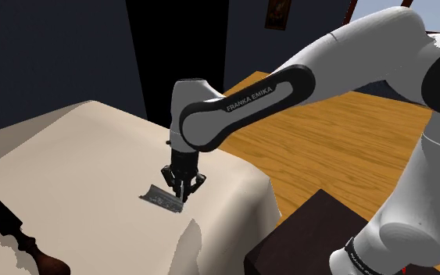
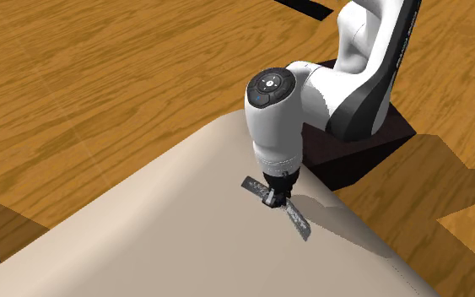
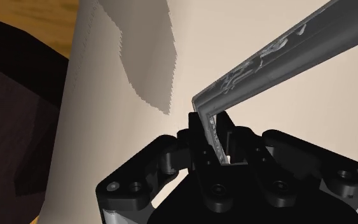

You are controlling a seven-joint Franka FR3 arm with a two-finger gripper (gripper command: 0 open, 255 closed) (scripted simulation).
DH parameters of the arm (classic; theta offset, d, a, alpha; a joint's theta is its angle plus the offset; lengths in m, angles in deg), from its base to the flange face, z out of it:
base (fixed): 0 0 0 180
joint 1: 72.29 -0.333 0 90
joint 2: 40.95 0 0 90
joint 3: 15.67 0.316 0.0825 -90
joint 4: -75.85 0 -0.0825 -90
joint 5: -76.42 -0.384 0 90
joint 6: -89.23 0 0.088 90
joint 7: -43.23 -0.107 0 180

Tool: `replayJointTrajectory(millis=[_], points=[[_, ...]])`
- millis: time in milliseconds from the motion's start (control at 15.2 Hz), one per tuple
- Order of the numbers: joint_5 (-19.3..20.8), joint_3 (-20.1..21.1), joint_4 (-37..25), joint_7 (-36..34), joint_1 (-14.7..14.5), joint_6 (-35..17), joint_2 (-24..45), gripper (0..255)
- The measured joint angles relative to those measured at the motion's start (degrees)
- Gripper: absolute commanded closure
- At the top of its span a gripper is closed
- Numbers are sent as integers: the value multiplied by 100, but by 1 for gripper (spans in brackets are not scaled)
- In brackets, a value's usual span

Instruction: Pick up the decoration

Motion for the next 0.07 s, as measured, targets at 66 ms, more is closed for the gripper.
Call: replayJointTrajectory(millis=[66], points=[[-3,-1,-29,0,5,41,-13,255]])
